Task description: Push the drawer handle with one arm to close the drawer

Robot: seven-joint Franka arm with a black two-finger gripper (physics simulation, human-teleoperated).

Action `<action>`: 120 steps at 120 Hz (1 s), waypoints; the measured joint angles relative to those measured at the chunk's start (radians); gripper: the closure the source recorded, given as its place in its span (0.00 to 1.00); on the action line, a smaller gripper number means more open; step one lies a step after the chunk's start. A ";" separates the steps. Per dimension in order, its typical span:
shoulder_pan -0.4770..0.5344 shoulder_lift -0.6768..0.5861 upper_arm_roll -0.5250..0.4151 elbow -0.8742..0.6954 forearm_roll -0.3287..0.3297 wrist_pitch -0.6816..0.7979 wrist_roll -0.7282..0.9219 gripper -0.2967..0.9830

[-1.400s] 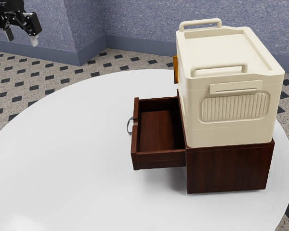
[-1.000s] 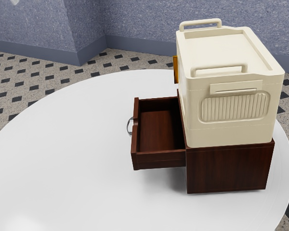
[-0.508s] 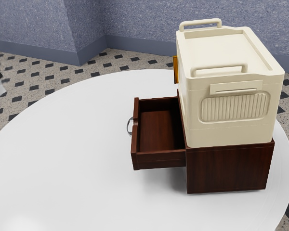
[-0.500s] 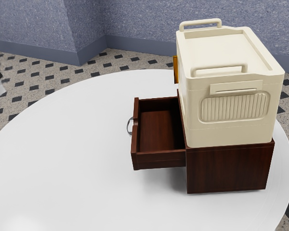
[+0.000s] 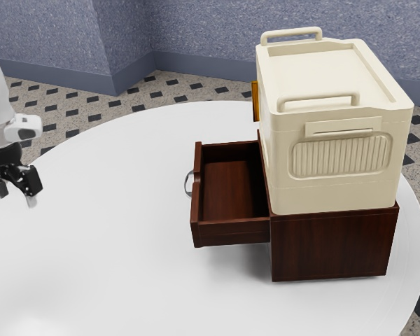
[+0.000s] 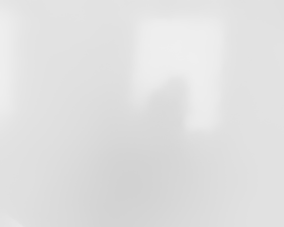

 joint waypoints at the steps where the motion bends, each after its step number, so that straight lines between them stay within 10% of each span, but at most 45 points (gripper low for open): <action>1: -0.009 0.003 0.006 0.001 -0.002 0.013 0.014 0.25; 120: -0.334 0.121 0.182 0.060 -0.219 0.204 1.253 0.25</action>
